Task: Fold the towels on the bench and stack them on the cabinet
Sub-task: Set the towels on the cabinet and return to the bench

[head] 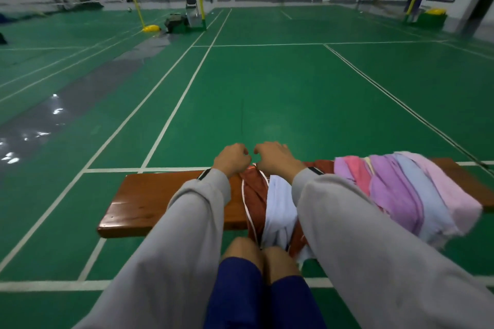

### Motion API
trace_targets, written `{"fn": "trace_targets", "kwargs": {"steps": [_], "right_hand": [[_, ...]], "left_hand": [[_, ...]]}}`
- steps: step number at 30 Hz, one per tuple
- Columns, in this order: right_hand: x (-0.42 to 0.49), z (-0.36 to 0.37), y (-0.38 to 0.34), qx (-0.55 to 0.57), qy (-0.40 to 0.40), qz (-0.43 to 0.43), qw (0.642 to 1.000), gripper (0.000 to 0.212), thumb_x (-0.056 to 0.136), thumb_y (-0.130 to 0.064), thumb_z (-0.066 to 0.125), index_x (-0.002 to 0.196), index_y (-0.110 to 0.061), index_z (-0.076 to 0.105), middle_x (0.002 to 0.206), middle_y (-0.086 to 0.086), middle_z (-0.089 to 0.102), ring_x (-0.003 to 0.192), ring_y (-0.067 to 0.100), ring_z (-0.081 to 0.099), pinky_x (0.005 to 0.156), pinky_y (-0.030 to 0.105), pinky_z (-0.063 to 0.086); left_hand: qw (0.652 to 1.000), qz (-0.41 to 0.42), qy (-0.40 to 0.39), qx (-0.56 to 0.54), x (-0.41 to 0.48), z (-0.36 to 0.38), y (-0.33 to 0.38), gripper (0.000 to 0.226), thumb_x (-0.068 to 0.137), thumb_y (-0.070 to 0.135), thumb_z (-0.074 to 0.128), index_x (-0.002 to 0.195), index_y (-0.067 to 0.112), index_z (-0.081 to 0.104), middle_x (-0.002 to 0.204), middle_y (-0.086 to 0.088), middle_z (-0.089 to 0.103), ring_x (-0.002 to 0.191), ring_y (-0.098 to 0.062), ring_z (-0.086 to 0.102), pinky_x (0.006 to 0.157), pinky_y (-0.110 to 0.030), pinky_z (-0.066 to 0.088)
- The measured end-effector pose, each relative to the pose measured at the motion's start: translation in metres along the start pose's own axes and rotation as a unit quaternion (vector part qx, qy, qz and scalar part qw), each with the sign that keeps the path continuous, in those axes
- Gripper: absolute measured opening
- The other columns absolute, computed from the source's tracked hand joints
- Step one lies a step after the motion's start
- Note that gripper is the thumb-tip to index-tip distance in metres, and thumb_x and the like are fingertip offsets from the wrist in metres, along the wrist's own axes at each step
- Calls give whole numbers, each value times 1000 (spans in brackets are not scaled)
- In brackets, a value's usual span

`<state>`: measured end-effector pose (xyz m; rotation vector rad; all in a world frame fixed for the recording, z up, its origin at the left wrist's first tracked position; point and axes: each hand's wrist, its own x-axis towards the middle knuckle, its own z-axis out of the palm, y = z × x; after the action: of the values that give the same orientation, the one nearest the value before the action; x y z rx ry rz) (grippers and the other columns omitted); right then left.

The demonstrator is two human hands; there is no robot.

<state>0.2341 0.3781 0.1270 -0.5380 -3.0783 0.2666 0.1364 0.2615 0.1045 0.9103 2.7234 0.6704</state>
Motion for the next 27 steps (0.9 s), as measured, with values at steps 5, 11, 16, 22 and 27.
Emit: {"fn": "trace_targets", "kwargs": {"steps": [5, 11, 16, 22, 27], "right_hand": [[-5, 26, 6, 5, -7, 4, 1000, 36, 92, -31, 60, 128, -24, 64, 130, 8, 65, 123, 34, 57, 103, 44, 42], [5, 68, 15, 47, -32, 13, 998, 28, 89, -18, 53, 114, -20, 65, 119, 10, 67, 115, 36, 60, 94, 42, 45], [22, 110, 29, 76, -78, 24, 994, 29, 85, -16, 54, 109, -23, 71, 112, 7, 69, 107, 32, 62, 83, 36, 48], [41, 148, 37, 142, -141, 23, 979, 34, 87, -10, 57, 115, -23, 72, 117, 5, 71, 106, 27, 64, 92, 36, 54], [43, 155, 41, 144, -144, 36, 978, 31, 88, -14, 58, 115, -22, 72, 117, 5, 71, 102, 25, 65, 94, 40, 55]], "left_hand": [[999, 9, -41, 14, -19, 42, 0, 29, 93, 26, 53, 114, 15, 70, 119, -17, 71, 111, -38, 65, 89, -40, 52], [997, -14, -74, 25, -2, 75, -7, 29, 90, 16, 51, 115, 14, 67, 115, -16, 70, 105, -38, 67, 85, -40, 52], [979, -82, -189, -8, 32, 130, -35, 37, 94, 21, 59, 129, 13, 66, 130, -15, 67, 115, -35, 65, 96, -39, 53], [906, -295, -182, -242, 24, 164, -41, 22, 97, 9, 50, 113, 4, 63, 85, -14, 61, 69, -23, 56, 71, -34, 51], [936, -241, -140, -214, 23, 171, -42, 31, 102, 16, 52, 121, -3, 66, 119, -23, 68, 105, -35, 67, 90, -42, 56]]}}
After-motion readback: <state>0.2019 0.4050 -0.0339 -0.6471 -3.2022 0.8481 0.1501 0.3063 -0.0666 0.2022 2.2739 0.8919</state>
